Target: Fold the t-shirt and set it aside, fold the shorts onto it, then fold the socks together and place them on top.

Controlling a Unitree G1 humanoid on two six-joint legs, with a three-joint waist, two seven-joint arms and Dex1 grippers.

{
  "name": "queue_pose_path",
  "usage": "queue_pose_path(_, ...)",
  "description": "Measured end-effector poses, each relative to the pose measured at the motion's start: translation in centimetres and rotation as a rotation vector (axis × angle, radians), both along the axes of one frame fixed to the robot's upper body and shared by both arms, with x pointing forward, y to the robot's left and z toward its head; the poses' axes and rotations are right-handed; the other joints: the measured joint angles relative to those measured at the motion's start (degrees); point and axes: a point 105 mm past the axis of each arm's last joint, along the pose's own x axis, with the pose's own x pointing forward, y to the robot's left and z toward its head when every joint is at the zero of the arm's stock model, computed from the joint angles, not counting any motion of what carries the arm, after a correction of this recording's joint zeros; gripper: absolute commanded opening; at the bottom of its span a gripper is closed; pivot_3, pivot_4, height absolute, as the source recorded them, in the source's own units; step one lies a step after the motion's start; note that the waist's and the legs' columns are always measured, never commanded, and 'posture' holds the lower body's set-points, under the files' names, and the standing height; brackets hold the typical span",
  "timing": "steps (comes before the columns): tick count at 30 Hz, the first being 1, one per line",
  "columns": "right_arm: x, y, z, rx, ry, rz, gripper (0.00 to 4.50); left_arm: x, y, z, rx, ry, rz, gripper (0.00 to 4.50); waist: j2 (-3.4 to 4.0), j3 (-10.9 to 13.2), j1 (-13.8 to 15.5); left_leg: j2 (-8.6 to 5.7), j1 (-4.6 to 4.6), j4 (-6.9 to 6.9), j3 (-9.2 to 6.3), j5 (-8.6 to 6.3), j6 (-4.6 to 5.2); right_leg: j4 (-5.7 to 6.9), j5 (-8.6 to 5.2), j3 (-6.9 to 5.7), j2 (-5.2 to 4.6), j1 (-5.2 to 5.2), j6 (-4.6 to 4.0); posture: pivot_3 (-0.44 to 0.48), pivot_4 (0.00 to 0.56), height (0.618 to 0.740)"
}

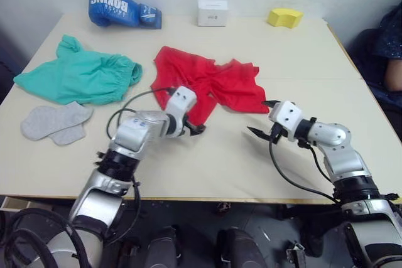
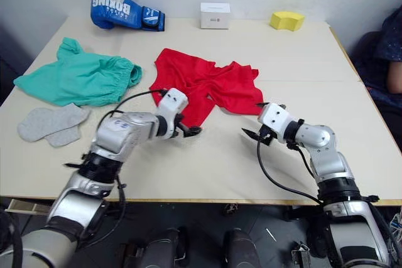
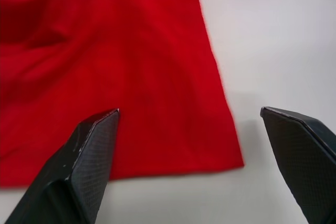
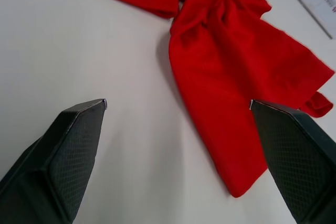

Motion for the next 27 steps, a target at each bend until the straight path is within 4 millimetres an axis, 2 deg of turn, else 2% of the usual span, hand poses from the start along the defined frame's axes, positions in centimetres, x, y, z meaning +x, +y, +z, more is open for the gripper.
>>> queue_pose_path(3, 0.7, -0.5, 0.0, -0.015, 0.011, -0.026, 4.46, 0.6, -0.7, -0.2, -0.019, 0.010, -0.003, 4.50, 0.02, -0.01, 0.31, 0.02, 0.05, 0.12, 0.00, -0.01, 0.01, 0.06, 0.00, 0.01, -0.06, 0.07, 0.00, 0.000, 0.150, 0.740)
queue_pose_path(7, 1.8, -0.6, 0.1, -0.027, 0.019, -0.053, 4.46, 1.7, -0.7, -0.6, 0.053, -0.042, -0.012, 4.50, 0.04, -0.03, 0.60, 0.01, 0.10, 0.18, 0.00, -0.01, 0.02, 0.07, 0.00, 0.02, -0.11, 0.11, 0.00, 0.000, 0.150, 0.740)
queue_pose_path(11, 3.1, -0.8, 0.5, -0.028, 0.008, -0.095, 4.46, 3.2, 0.2, -0.2, 0.146, -0.142, -0.020, 4.50, 0.04, -0.05, 0.54, 0.04, 0.13, 0.20, 0.00, -0.01, 0.01, 0.08, 0.01, -0.01, -0.22, 0.13, 0.00, 0.000, 0.150, 0.740)
queue_pose_path(16, 3.7, -1.0, 0.3, -0.038, 0.007, -0.116, 4.46, 5.1, 3.0, 0.4, 0.237, -0.228, 0.006, 4.50, 0.03, -0.13, -0.99, 0.13, 0.27, 0.10, 0.10, -0.01, -0.06, 0.13, 0.00, -0.10, -0.19, 0.14, 0.00, 0.000, 0.150, 0.740)
queue_pose_path(19, 3.7, -0.5, -0.2, -0.028, 0.024, -0.106, 4.50, 5.8, 4.2, 0.4, 0.277, -0.254, 0.020, 3.93, 0.03, -0.13, -1.59, 0.15, 0.77, -0.17, 0.33, 0.00, -0.11, 0.14, 0.00, -0.07, -0.17, 0.39, 0.00, 0.000, 0.150, 0.740)
queue_pose_path(21, 3.7, 0.1, -0.5, -0.022, 0.030, -0.090, 4.50, 6.1, 5.0, 0.2, 0.306, -0.263, 0.026, 3.36, 0.03, -0.13, -2.18, 0.17, 1.16, -0.34, 0.38, -0.02, -0.15, 0.05, -0.02, -0.04, -0.17, 0.70, 0.00, 0.000, 0.150, 0.740)
queue_pose_path(27, 3.7, 0.1, -0.5, -0.022, 0.037, -0.088, 4.50, 6.5, 6.4, -0.4, 0.331, -0.274, 0.039, 1.61, 0.09, -0.17, -2.65, 0.30, 1.23, -0.36, 0.42, -0.08, -0.26, 0.06, -0.03, -0.01, -0.12, 0.71, -0.02, 0.000, 0.150, 0.740)
